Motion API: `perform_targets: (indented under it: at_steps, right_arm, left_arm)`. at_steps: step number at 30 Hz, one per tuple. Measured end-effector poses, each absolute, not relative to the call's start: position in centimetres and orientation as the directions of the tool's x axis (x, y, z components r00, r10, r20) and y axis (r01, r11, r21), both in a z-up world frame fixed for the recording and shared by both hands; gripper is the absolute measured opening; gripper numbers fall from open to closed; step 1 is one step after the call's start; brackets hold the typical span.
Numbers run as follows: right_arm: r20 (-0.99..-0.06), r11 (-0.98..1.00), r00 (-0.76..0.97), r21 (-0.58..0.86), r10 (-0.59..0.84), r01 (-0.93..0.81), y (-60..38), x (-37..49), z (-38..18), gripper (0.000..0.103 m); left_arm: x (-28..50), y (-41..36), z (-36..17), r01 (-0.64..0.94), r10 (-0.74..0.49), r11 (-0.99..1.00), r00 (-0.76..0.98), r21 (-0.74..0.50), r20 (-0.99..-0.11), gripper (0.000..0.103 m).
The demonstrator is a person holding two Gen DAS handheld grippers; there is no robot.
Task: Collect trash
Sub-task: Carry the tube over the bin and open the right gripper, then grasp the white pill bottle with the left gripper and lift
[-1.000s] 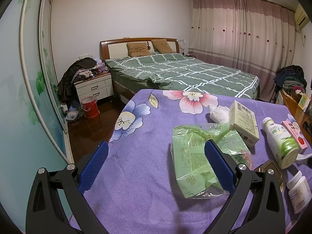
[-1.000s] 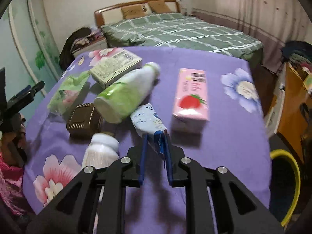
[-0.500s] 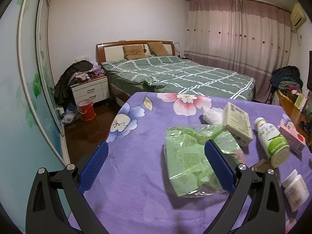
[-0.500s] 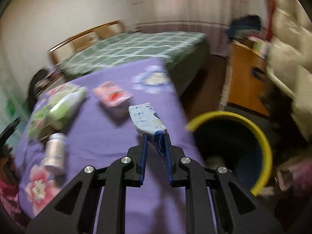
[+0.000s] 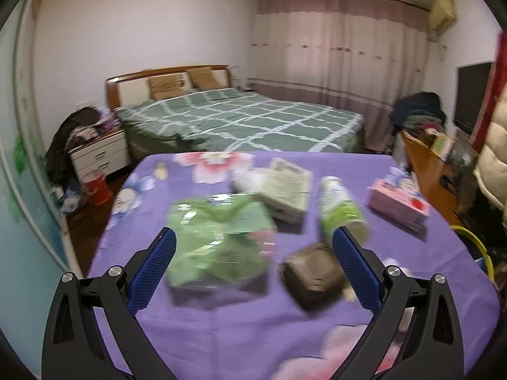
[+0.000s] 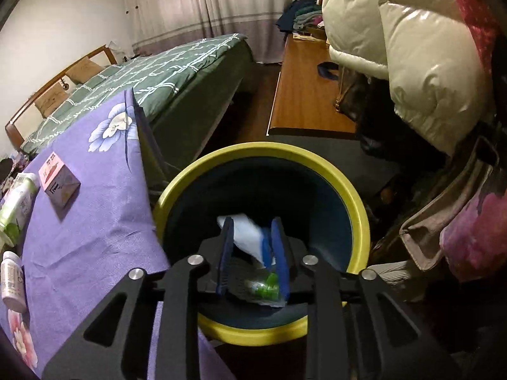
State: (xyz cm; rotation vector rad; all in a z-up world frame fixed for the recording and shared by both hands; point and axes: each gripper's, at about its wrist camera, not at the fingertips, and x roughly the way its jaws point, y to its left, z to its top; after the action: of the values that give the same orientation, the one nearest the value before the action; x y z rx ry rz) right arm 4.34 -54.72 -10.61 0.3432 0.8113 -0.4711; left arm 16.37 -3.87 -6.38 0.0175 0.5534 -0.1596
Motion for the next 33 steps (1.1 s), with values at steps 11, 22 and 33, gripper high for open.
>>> perform_targets:
  at_steps: [11, 22, 33]
  right_arm:
    - [-0.73, 0.854, 0.635, 0.139, -0.255, 0.502, -54.0, 3.7, -9.6, 0.03]
    - [-0.722, 0.862, 0.654, 0.165, -0.225, 0.48, -53.6, 3.5, -9.4, 0.032]
    - [-0.723, 0.867, 0.658, 0.174, -0.209, 0.467, -53.4, 3.3, -9.6, 0.033]
  left_arm:
    - [14.1, -12.7, -7.9, 0.365, -0.322, 0.929, 0.723, -0.057, -0.611, 0.097]
    - [14.8, -17.2, -11.4, 0.35, -0.308, 0.932, 0.631, -0.093, -0.712, 0.097]
    - [16.2, -19.1, -13.4, 0.35, -0.279, 0.934, 0.584, -0.073, -0.762, 0.056]
